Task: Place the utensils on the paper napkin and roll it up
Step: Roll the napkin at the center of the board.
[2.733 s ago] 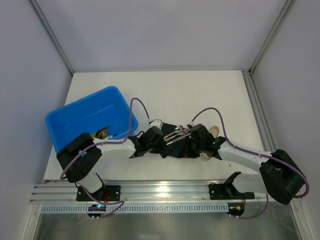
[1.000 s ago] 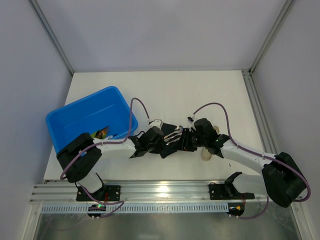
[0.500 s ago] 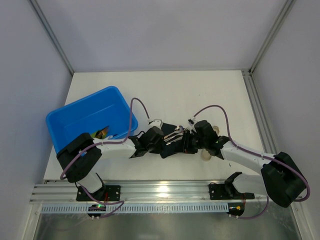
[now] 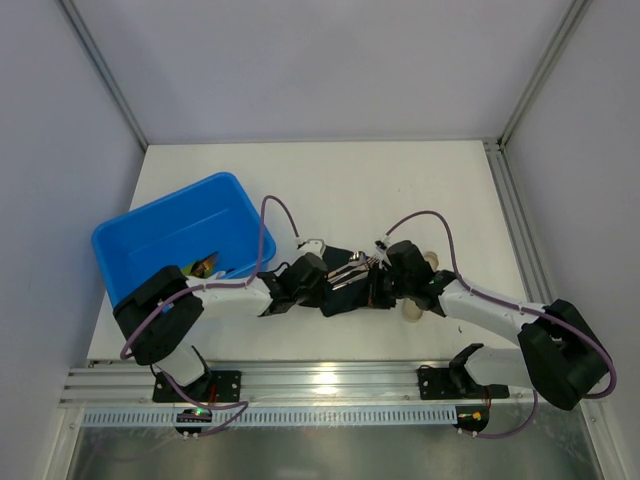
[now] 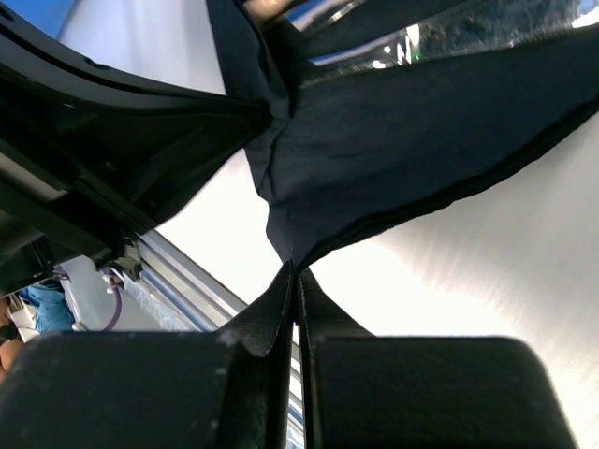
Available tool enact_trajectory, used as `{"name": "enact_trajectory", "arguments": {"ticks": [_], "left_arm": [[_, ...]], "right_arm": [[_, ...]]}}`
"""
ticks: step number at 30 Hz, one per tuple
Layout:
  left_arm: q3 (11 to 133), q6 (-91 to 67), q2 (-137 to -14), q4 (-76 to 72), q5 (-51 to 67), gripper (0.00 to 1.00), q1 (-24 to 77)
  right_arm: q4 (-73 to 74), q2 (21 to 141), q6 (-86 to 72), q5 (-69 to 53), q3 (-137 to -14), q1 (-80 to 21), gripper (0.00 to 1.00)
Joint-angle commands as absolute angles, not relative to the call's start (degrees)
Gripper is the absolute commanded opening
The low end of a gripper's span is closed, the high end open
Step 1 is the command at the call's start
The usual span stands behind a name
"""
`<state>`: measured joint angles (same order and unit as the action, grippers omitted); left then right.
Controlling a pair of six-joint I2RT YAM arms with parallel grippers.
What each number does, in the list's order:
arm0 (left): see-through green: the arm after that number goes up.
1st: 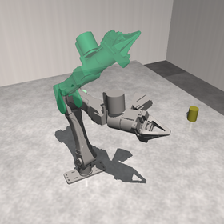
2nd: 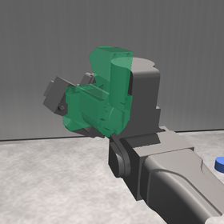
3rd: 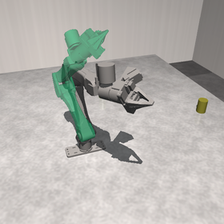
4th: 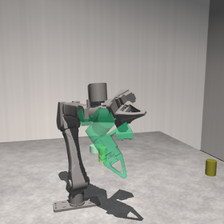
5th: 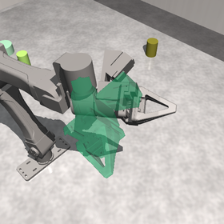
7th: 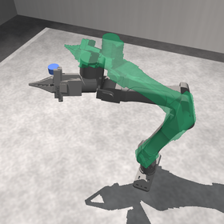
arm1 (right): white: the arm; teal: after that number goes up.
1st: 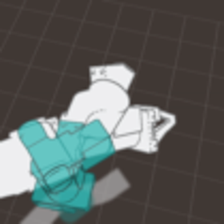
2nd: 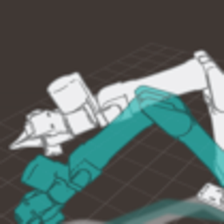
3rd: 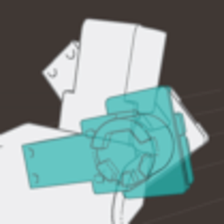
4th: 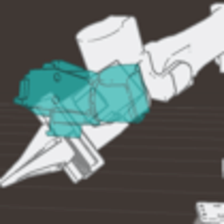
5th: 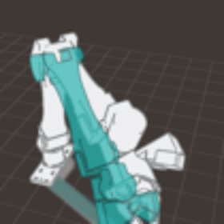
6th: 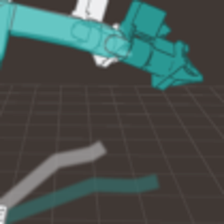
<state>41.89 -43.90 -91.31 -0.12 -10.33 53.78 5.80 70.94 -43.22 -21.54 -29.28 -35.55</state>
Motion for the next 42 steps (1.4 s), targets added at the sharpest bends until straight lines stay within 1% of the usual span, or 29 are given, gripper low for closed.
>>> {"name": "enact_trajectory", "arguments": {"ticks": [1,11,16,26,35,42], "left_arm": [[43.07,-43.16,-90.18,2.55,-12.57,0.00,54.05],[44.65,-42.63,-91.05,3.43,-13.10,0.00,54.05],[44.30,-43.24,-91.32,3.16,-13.01,0.00,54.05],[44.65,-42.98,-91.41,3.25,-12.83,0.00,54.05],[45.44,-42.45,-91.58,4.04,-13.36,0.00,54.05],[47.63,-41.49,-92.02,6.59,-14.67,0.00,54.05]], "right_arm": [[6.50,70.93,-41.49,-20.57,-33.48,-35.95,0.04],[8.08,69.70,-41.05,-20.13,-35.77,-35.95,0.04],[9.05,71.01,-39.82,-18.46,-39.28,-35.95,0.04],[9.58,77.16,-36.92,-16.26,-46.57,-35.86,0.04],[8.44,82.61,-35.16,-14.42,-49.39,-34.81,0.04],[6.33,87.97,-34.01,-15.82,-51.77,-33.66,0.04]]}}
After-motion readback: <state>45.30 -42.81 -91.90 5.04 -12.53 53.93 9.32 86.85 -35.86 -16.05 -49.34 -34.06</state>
